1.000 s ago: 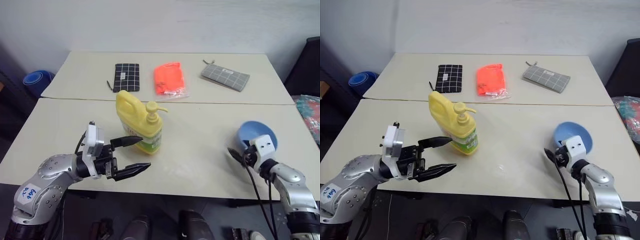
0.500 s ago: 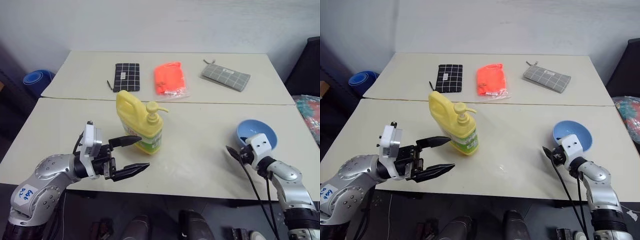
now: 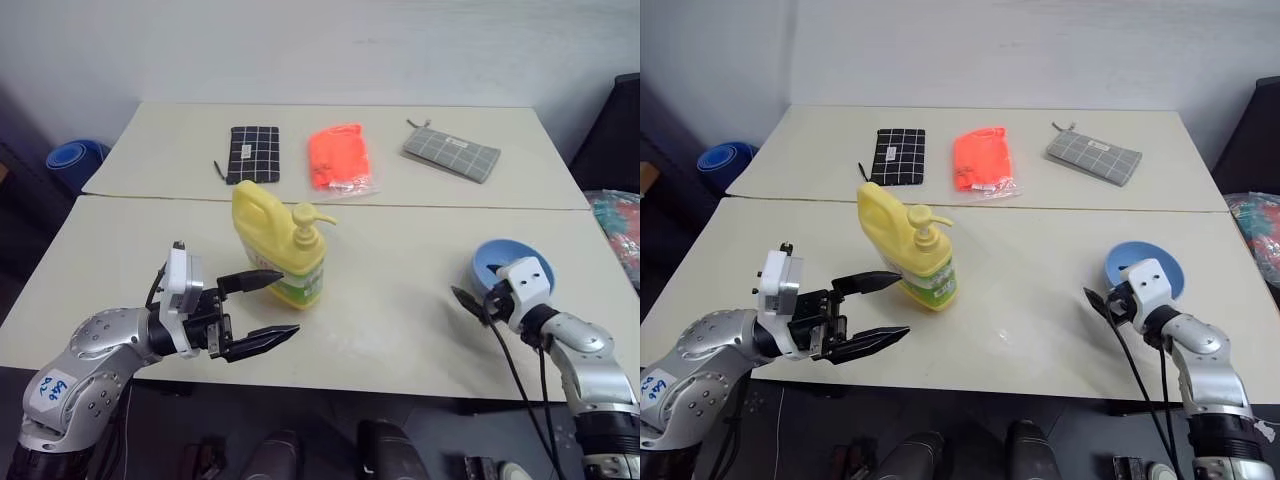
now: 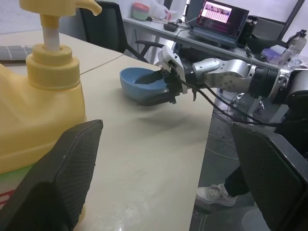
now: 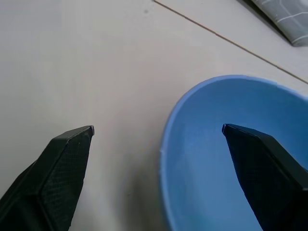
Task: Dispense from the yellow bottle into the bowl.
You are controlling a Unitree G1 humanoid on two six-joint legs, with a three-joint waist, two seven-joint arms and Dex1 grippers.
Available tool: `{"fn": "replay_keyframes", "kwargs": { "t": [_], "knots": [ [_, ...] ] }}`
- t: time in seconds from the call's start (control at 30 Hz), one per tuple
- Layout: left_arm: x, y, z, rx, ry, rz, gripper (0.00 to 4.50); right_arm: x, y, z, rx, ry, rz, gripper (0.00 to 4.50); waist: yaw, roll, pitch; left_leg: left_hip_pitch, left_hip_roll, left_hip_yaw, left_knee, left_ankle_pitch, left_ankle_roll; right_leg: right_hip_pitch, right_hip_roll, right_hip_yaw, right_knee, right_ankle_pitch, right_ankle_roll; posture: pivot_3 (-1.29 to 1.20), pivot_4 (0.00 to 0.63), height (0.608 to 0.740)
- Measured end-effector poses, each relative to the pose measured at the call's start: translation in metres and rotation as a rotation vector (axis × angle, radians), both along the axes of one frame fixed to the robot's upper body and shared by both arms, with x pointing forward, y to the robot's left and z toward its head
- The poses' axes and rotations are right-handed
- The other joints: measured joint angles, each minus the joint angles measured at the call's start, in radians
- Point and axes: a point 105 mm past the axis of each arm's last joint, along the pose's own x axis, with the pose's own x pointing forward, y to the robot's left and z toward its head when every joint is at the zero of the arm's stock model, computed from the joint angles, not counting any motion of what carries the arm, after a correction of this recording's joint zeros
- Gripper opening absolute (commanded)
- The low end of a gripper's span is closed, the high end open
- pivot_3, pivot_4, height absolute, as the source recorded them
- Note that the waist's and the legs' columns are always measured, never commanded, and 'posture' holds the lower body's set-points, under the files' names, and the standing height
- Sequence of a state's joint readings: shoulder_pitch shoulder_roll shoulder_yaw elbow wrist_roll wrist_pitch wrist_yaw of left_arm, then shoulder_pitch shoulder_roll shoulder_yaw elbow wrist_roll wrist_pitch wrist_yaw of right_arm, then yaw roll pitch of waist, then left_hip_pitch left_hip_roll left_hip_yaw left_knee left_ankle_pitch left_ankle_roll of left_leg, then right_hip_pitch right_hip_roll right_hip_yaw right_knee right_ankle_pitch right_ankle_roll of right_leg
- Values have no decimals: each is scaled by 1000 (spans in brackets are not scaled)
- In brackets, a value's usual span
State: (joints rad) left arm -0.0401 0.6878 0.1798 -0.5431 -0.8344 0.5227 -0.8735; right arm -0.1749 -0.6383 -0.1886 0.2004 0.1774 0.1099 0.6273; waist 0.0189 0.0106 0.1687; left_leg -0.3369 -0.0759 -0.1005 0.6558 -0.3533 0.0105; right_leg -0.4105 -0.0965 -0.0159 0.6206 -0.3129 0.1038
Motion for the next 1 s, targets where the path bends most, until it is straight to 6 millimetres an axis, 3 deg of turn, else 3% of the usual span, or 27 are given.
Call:
{"fn": "replay_keyframes", "kwargs": {
  "t": [0.1,0.4,0.57,0.7,0.83,0.93,1.0],
  "knots": [
    [0,0,0,3,-1,1,4500,1,-2,-1,1,6,-9,3223,0,0,0,0,0,0,0,0,0,0,0,0,0,0,0,0,150,740],
    [0,3,1,8,-5,0,4500,2,0,-10,-16,39,-2,28,-3,0,0,0,0,0,1,0,0,0,0,0,0,0,0,0,150,740],
    [-2,15,14,-5,1,19,4500,0,13,-3,-25,33,86,28,-8,0,0,-1,0,0,1,0,0,-1,0,0,1,0,0,0,150,740],
    [-3,22,42,-71,-7,13,4500,-4,48,31,-99,-12,316,28,-14,0,2,-1,1,0,1,0,0,-1,0,0,2,0,0,0,150,740],
    [1,25,86,-85,-126,13,3689,-30,107,80,-202,-26,694,0,-17,0,2,-2,1,-1,2,-1,-1,-1,1,-1,1,0,0,0,150,740],
    [12,25,102,-67,-189,35,2757,-58,140,94,-224,56,931,0,-15,-3,4,-2,1,-2,2,-2,-1,0,1,-2,-1,0,0,0,150,740],
    [22,19,111,-79,-207,27,2134,-62,152,99,-216,116,987,0,-11,-6,6,-5,1,-2,6,-2,-1,-2,0,-2,0,0,0,0,150,740]
  ]
}}
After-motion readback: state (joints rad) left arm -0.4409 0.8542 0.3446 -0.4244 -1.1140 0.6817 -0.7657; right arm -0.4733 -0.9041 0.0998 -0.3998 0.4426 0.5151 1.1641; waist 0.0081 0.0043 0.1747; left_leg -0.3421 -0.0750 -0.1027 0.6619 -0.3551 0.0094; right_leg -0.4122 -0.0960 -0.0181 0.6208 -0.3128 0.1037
